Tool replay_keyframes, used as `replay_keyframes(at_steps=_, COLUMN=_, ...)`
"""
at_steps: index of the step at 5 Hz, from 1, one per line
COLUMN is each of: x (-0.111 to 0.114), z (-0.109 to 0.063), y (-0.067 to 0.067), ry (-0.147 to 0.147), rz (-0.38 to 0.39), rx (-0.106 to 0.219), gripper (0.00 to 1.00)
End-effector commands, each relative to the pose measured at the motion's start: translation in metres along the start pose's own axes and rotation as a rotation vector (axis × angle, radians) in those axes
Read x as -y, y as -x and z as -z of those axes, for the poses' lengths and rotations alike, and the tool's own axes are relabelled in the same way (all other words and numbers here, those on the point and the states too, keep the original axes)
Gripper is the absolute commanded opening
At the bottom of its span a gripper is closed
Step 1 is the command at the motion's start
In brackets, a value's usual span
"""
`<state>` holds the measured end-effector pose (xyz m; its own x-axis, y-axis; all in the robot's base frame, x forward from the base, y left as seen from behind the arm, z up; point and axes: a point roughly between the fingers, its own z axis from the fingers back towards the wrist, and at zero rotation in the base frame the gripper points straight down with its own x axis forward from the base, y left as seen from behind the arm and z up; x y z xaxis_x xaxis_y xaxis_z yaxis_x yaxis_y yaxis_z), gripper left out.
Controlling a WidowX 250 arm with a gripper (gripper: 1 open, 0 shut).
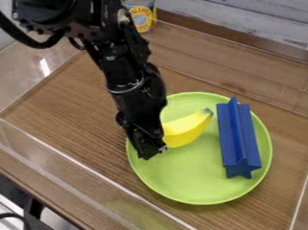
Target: Remove the banana from inside the green plate and put it on the table
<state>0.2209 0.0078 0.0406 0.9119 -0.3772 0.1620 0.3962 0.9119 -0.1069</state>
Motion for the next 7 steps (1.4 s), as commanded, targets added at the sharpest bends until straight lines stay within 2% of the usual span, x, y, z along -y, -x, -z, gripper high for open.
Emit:
replay_keyframes(at_steps=1, x=-0.0024, z=-0.0129, y=-0.0124, ry=-0.035, rz=0.019, rx=0.049, gripper=0.0)
replay_keyframes(at_steps=7, x=0.0061, z=-0.0127, y=-0.0102, ry=-0.044, rz=0.032, rx=0.028, gripper=0.0)
